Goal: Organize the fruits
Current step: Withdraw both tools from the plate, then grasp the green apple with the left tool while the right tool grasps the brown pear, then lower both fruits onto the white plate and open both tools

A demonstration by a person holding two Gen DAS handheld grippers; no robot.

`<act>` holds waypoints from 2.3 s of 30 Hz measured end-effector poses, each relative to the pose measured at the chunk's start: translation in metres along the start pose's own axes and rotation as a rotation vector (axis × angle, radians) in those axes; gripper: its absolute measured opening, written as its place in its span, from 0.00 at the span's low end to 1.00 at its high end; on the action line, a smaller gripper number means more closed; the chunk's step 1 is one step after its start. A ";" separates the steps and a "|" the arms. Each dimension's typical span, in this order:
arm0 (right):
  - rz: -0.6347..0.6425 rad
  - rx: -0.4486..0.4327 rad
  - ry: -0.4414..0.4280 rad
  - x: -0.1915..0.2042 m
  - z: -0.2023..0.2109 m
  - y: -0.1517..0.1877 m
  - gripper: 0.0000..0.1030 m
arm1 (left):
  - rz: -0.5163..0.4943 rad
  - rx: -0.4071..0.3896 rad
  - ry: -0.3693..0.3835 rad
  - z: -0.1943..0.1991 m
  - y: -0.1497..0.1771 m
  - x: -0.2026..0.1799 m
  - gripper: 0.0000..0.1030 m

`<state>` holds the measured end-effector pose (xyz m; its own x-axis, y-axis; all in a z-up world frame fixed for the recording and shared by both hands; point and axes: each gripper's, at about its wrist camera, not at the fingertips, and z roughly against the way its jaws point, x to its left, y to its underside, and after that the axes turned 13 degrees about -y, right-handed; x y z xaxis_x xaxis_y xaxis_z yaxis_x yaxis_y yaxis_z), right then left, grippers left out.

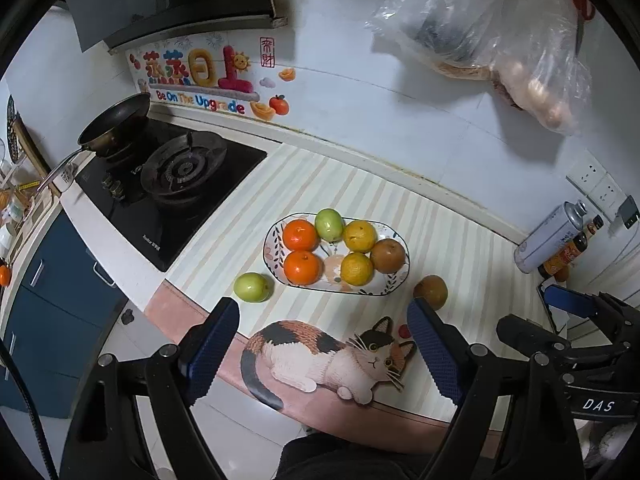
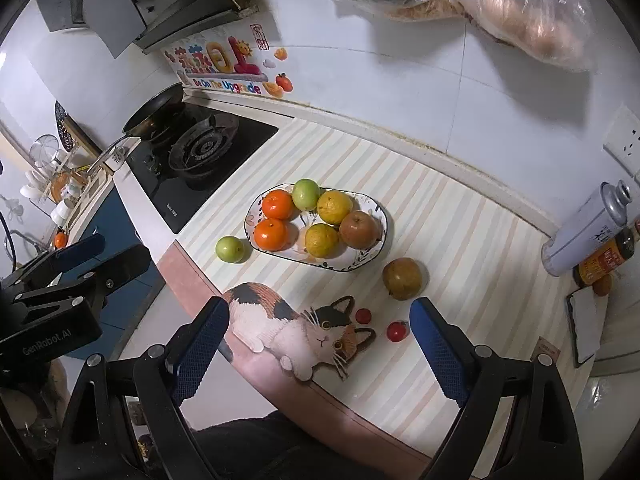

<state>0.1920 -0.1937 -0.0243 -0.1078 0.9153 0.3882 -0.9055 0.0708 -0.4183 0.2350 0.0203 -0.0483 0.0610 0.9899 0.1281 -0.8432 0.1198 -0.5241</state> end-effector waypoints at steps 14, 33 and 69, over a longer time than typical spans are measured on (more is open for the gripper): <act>-0.309 0.053 0.037 -0.140 -0.105 -0.025 0.91 | 0.099 0.127 -0.218 -0.120 -0.020 0.043 0.98; -0.354 0.263 0.109 -0.197 -0.248 -0.005 0.76 | 0.133 0.499 -0.179 -0.316 0.004 0.054 0.97; -0.305 0.296 -0.044 -0.130 -0.243 0.005 0.68 | 0.095 0.446 0.025 -0.253 0.023 0.014 0.59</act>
<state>0.3018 -0.2161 -0.2767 0.1720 0.8516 0.4951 -0.9766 0.2134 -0.0278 0.3516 0.0559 -0.2710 -0.0192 0.9971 0.0742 -0.9930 -0.0104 -0.1175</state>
